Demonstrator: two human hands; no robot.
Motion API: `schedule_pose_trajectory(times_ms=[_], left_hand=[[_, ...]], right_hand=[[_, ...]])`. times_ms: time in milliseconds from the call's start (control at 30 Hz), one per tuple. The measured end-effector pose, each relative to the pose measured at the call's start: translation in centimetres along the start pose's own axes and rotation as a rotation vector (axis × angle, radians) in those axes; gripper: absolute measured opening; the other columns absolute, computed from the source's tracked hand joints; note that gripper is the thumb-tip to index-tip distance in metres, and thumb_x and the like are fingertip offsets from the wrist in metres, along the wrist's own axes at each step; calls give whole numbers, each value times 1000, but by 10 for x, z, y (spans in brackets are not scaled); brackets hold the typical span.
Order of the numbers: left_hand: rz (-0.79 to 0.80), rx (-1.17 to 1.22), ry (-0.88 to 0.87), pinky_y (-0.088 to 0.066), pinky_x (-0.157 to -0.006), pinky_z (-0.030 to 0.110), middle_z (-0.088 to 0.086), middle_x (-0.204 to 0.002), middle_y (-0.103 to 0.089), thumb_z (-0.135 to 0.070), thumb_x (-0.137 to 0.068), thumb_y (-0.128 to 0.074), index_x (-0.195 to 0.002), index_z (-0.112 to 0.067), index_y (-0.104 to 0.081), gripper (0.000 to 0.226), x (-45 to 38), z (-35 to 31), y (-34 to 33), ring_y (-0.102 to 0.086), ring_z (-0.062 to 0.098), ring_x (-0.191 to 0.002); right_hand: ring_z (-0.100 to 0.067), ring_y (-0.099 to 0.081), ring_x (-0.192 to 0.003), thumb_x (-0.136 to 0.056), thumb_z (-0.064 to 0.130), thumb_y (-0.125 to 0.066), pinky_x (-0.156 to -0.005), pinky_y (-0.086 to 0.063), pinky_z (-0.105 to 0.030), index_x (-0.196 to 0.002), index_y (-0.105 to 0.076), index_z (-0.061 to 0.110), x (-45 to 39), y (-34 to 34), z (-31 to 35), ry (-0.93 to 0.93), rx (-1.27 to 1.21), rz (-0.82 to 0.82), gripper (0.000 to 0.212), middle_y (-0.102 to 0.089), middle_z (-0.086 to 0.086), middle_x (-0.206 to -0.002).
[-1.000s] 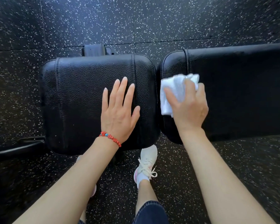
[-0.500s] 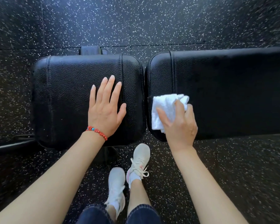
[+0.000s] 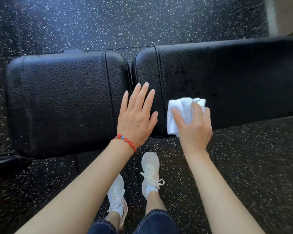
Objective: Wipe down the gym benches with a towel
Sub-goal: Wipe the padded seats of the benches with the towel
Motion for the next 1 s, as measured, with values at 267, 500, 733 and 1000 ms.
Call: schedule_pose_trajectory(times_ms=[267, 500, 733, 1000], left_hand=[[40, -119, -1, -22, -110, 47, 14, -146, -39, -31, -90, -41, -138, -4, -44, 54, -4, 5, -18, -35, 31, -135], [33, -121, 48, -23, -110, 48, 14, -145, -40, -28, -89, -43, -136, -4, -45, 53, -7, 2, -16, -35, 30, -134], [30, -124, 144, -21, -109, 50, 16, -146, -38, -29, -89, -42, -135, -4, -44, 53, -13, -3, -19, -32, 30, -135], [-24, -107, 226, -22, -109, 50, 16, -147, -37, -31, -90, -40, -137, -4, -43, 54, -47, -15, -22, -31, 31, -135]], right_hand=[[-36, -57, -78, -78, 44, -63, -59, -37, -32, -103, -62, 4, -114, -31, 26, 84, 26, -52, 47, -56, -22, -92], [-27, -52, -58, -82, 46, -59, -49, -47, -32, -97, -46, 14, -37, -9, -3, 275, 29, -88, 38, -53, -15, -73], [-28, -53, -59, -81, 47, -58, -47, -45, -32, -95, -49, 14, -70, -22, 11, 321, 9, -3, 37, -55, -16, -74], [-33, -58, -75, -80, 45, -62, -58, -46, -34, -100, -63, 5, -165, -57, 50, 286, -11, 84, 45, -59, -19, -87]])
Point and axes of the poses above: each hand's wrist, its own x-axis away from the middle knuckle, its own y-axis out of the back of the hand, z = x × y, the point moved 7 cm from there along -x, towards the middle knuckle
